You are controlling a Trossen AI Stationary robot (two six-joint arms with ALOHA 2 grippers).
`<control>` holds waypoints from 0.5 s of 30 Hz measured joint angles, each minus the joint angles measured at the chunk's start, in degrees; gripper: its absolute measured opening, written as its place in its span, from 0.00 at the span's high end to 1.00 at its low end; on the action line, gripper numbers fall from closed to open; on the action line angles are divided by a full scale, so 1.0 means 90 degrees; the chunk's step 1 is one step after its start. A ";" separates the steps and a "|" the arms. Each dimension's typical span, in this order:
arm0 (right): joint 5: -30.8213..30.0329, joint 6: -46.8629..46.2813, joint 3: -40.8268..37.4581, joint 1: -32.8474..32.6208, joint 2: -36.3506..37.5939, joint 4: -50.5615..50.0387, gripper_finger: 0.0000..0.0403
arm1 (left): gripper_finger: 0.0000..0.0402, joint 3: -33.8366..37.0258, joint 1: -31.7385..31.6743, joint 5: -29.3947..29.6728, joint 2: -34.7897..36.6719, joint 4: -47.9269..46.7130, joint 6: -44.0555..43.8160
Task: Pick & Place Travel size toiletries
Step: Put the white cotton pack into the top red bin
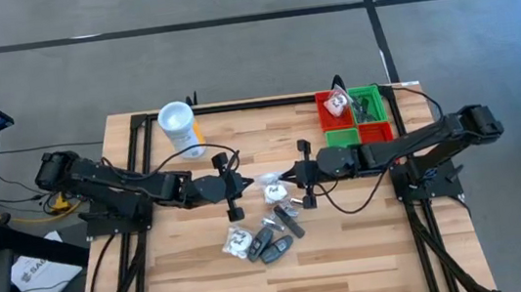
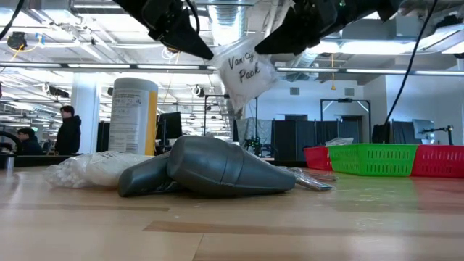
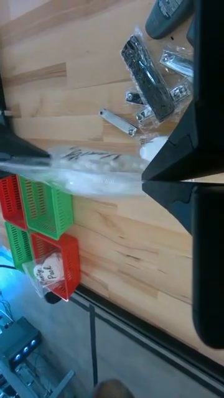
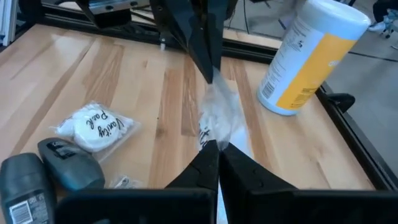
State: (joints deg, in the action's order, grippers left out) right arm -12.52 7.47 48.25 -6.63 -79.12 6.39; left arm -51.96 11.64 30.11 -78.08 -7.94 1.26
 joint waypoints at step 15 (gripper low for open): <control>-0.0157 -0.0166 0.0000 0.0006 0.0395 -0.0627 1.00 | 1.00 0.0010 0.0001 0.0221 0.0169 0.0007 0.0022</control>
State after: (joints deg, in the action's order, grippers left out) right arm -13.94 5.98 48.25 -6.58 -75.57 0.75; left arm -51.88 11.65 32.10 -76.57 -7.88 1.45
